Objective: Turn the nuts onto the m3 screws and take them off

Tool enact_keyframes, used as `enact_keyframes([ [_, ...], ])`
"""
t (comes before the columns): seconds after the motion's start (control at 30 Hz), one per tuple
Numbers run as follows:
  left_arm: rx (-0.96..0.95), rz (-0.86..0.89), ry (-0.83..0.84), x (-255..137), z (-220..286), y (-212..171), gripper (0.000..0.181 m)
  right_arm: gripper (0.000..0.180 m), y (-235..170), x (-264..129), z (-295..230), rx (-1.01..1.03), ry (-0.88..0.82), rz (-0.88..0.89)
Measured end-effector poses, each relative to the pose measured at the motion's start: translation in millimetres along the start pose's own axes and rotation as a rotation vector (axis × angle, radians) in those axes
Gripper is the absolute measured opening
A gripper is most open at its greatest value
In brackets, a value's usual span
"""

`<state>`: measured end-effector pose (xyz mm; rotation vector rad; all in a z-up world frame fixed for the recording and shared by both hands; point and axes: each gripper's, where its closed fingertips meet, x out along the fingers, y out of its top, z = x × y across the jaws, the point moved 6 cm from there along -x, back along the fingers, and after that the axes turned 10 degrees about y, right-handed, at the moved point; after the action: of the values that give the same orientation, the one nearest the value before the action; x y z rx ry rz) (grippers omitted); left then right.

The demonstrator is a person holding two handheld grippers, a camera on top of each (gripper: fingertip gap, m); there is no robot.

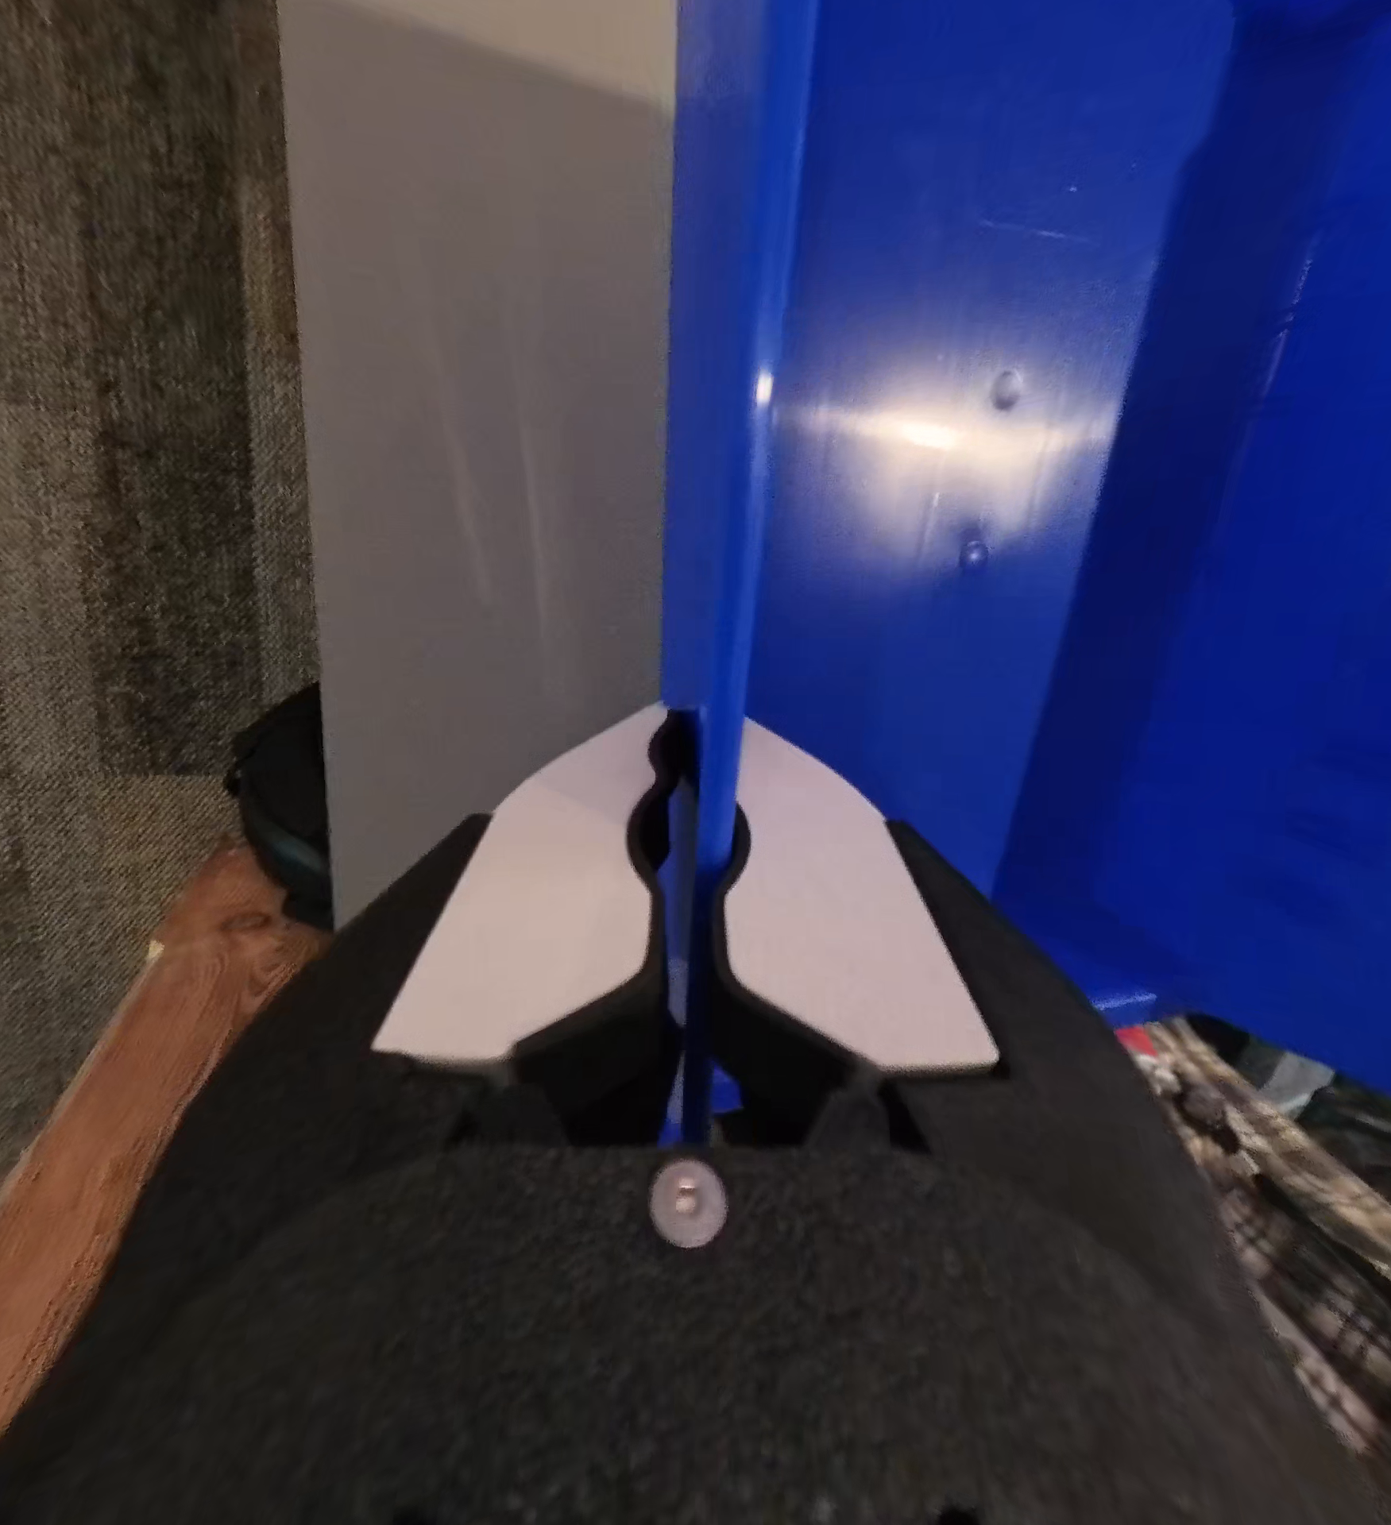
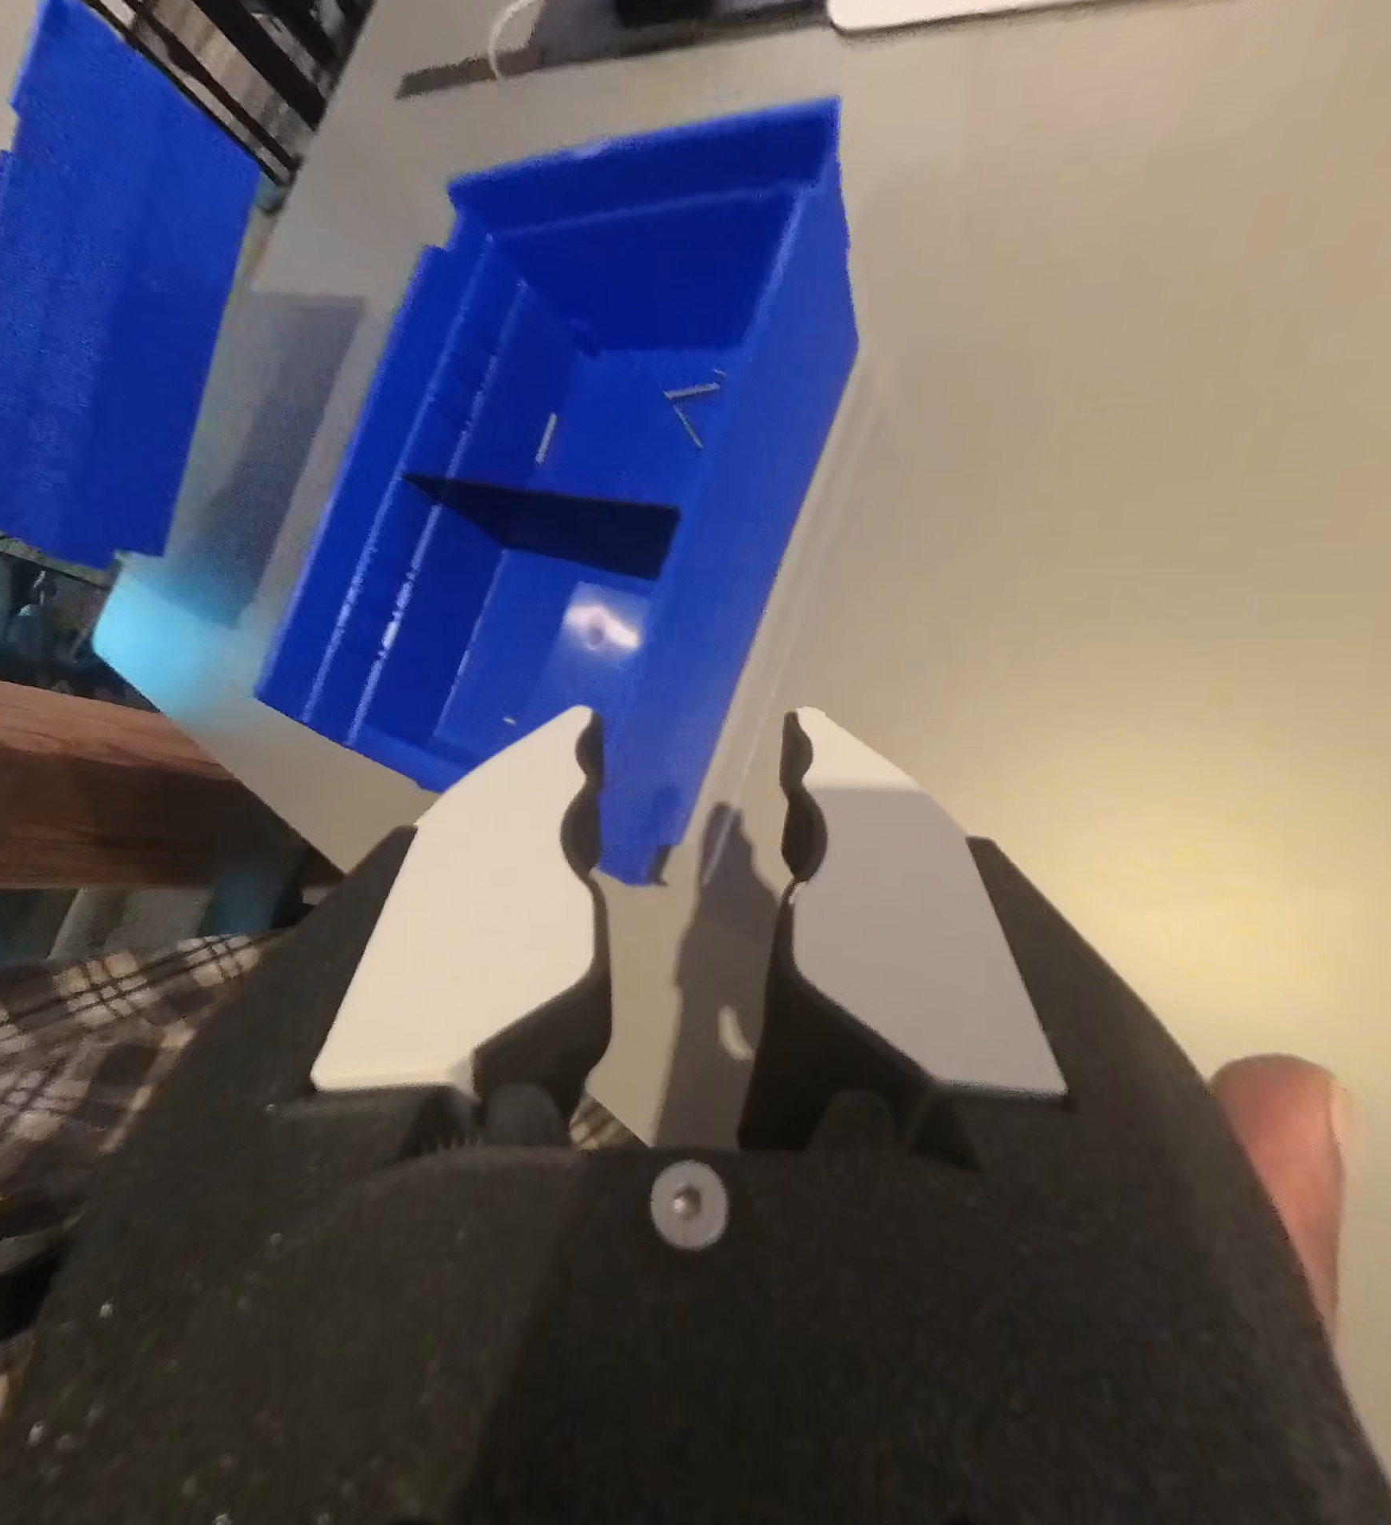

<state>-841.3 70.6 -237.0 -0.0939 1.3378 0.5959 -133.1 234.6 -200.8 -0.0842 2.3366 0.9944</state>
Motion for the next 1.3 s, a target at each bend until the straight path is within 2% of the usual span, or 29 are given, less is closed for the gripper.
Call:
enact_keyframes([
  [0.13, 0.031, 0.089, 0.03, -33, 38, 26, 0.004, 0.045, 43, 10, -33, -0.049, 0.057, 0.03],
  [0.27, 0.107, 0.124, 0.072, -53, 106, 56, 0.004, 0.055, 101, 25, -64, -0.079, 0.07, 0.053],
  [0.4, 0.192, 0.145, 0.106, -58, 188, 82, 0.004, 0.064, 151, 46, -89, -0.059, 0.059, 0.056],
  [0.6, 0.303, 0.18, 0.075, -53, 301, 99, 0.003, 0.067, 195, 72, -121, -0.026, 0.016, -0.009],
  [0.8, 0.353, 0.184, -0.036, -40, 371, 93, 0.004, 0.065, 212, 88, -128, 0.012, -0.059, -0.077],
  [0.93, 0.368, 0.179, -0.064, -33, 389, 88, 0.003, 0.042, 208, 95, -108, 0.034, -0.175, -0.13],
  [1.1, 0.412, 0.205, -0.034, -27, 403, 82, 0.011, 0.013, 195, 100, -71, 0.147, -0.225, -0.183],
  [1.23, 0.469, 0.159, -0.051, -20, 423, 71, 0.02, 0.008, 192, 96, -47, 0.154, -0.284, -0.216],
  [1.3, 0.476, 0.126, -0.117, -18, 432, 66, 0.025, 0.008, 194, 87, -40, 0.168, -0.296, -0.243],
])
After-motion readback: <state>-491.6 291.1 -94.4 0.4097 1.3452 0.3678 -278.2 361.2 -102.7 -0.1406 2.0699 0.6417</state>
